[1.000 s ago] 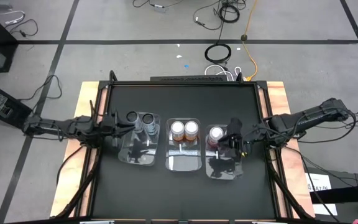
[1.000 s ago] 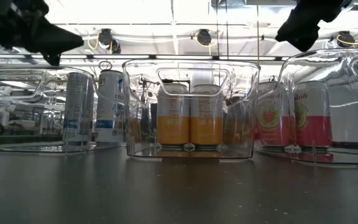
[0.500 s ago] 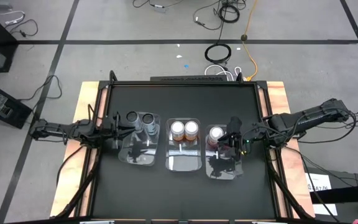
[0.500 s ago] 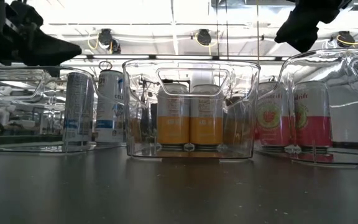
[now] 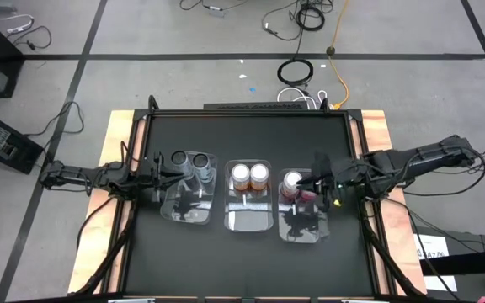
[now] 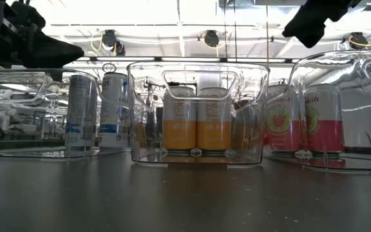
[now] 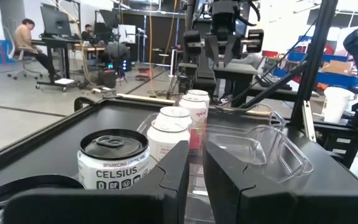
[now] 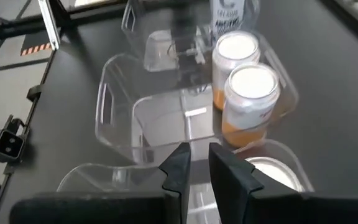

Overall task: Sort soda cans
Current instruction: Return to Home Position

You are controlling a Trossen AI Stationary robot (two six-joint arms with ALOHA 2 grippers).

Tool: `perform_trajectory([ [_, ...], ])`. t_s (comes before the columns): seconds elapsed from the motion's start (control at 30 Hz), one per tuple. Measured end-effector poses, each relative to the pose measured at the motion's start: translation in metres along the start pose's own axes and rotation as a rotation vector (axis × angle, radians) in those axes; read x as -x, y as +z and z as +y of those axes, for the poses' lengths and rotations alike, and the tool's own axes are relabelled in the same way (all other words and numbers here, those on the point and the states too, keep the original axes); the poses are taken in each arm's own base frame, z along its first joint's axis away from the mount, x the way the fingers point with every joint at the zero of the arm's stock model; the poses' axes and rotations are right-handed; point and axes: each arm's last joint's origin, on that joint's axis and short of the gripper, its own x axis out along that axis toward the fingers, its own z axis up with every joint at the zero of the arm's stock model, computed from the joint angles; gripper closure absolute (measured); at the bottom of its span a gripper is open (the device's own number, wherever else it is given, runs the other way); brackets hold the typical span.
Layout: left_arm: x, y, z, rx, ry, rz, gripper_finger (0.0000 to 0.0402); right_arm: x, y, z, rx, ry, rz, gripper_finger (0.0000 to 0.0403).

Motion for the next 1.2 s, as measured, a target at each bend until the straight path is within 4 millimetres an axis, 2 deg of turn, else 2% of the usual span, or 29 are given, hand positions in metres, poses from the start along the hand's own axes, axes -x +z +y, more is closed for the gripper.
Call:
perform_trajectory([
  [0.1, 0.0, 0.0, 0.0, 0.0, 0.0, 0.0, 0.0344, 0.007, -0.002, -0.005, 0.017, 0.001, -0.038, 0.0353],
  [0.17, 0.0, 0.0, 0.0, 0.0, 0.0, 0.001, 0.0344, 0.009, -0.01, -0.01, 0.013, 0.001, -0.065, 0.0353],
  [0.5, 0.0, 0.0, 0.0, 0.001, 0.0, 0.002, 0.0344, 0.005, -0.067, -0.038, -0.036, 0.201, -0.383, 0.0353],
  [0.77, 0.0, -0.001, 0.0, 0.0, 0.0, 0.003, 0.0344, -0.009, -0.116, -0.055, -0.081, 0.23, -0.471, 0.0353],
  [0.87, 0.0, -0.001, 0.0, 0.0, 0.0, 0.003, 0.0344, -0.012, -0.128, -0.06, -0.105, 0.172, -0.548, 0.0353],
  [1.0, 0.0, -0.001, 0.0, 0.001, 0.0, 0.004, 0.0344, -0.011, -0.134, -0.063, -0.104, 0.077, -0.53, 0.0353],
  [1.2, 0.0, -0.001, 0.0, 0.0, 0.0, 0.005, 0.0344, -0.008, -0.139, -0.063, -0.034, 0.121, -0.495, 0.0353],
])
